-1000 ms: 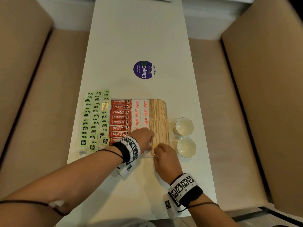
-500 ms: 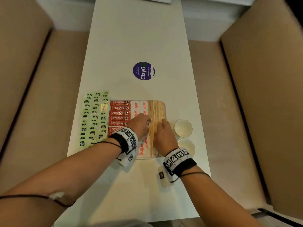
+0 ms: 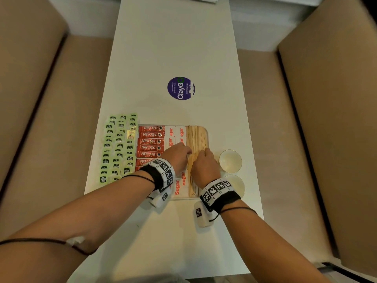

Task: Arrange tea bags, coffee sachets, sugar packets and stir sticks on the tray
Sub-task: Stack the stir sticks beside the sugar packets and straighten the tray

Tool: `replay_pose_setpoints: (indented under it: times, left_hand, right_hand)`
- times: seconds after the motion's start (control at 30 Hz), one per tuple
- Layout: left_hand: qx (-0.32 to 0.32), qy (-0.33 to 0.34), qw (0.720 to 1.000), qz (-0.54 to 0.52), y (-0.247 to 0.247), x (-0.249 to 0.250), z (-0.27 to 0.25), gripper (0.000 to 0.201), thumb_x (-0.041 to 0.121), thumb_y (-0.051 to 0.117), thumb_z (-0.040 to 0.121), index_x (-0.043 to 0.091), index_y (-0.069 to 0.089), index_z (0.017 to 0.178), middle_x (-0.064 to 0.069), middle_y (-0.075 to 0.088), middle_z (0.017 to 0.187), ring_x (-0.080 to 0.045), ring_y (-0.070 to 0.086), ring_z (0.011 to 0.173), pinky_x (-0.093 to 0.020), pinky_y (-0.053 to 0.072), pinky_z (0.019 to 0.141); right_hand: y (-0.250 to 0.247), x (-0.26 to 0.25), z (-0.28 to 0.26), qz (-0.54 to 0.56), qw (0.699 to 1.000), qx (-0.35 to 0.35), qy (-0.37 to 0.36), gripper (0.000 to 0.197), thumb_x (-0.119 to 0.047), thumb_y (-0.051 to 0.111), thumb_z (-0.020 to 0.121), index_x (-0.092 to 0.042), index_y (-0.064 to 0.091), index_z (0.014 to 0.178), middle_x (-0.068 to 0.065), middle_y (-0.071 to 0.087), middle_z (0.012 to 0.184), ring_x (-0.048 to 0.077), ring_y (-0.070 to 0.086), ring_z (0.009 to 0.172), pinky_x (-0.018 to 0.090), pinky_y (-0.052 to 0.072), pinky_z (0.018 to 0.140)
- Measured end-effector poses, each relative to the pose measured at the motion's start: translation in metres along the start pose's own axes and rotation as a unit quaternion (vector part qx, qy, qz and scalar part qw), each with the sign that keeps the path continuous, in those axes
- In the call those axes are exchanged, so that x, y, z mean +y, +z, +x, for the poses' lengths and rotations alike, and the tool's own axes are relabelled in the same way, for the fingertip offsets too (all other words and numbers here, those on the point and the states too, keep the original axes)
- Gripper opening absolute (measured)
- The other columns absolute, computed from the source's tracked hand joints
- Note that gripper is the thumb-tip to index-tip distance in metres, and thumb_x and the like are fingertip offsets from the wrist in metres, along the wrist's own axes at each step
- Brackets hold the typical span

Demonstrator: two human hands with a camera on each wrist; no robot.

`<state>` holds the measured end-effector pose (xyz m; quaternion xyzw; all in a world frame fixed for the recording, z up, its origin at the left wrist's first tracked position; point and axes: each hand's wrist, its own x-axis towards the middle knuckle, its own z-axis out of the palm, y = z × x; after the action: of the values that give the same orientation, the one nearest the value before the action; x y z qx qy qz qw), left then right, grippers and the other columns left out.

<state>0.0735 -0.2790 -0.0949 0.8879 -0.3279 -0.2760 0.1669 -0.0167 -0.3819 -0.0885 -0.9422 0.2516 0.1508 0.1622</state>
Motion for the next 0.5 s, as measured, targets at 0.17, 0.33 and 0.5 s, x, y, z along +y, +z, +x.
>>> replay_pose_setpoints:
  times: [0.17, 0.33, 0.5]
  left_hand:
    - [-0.003, 0.005, 1.0, 0.018, -0.0003, -0.0016, -0.0014, 0.055, 0.008, 0.074, 0.082, 0.022, 0.059, 0.133, -0.002, 0.057, 0.123, -0.023, 0.059, 0.11, -0.039, 0.053, 0.093]
    - [-0.008, 0.009, 0.999, 0.033, -0.0031, -0.0001, -0.0021, 0.056, 0.005, 0.075, 0.08, 0.022, 0.06, 0.132, -0.001, 0.058, 0.121, -0.022, 0.058, 0.109, -0.036, 0.052, 0.092]
    - [-0.016, 0.021, 0.999, 0.034, -0.0055, 0.0009, 0.0002, 0.065, 0.003, 0.082, 0.073, 0.022, 0.06, 0.131, -0.002, 0.059, 0.121, -0.022, 0.059, 0.111, -0.037, 0.051, 0.095]
  right_hand:
    - [0.004, 0.0029, -0.0026, 0.009, 0.999, 0.011, -0.041, 0.03, -0.013, 0.049, 0.095, -0.003, 0.05, 0.123, 0.014, 0.046, 0.131, 0.031, 0.048, 0.117, 0.041, 0.048, 0.094]
    - [0.0044, 0.0022, -0.0042, 0.007, 1.0, 0.004, -0.023, 0.029, -0.012, 0.049, 0.096, -0.004, 0.049, 0.124, 0.013, 0.046, 0.133, 0.029, 0.045, 0.12, 0.041, 0.048, 0.098]
    - [0.0035, 0.0015, -0.0037, 0.009, 0.999, -0.019, -0.036, 0.034, -0.011, 0.047, 0.097, -0.003, 0.047, 0.13, 0.014, 0.042, 0.139, 0.031, 0.042, 0.127, 0.042, 0.046, 0.1]
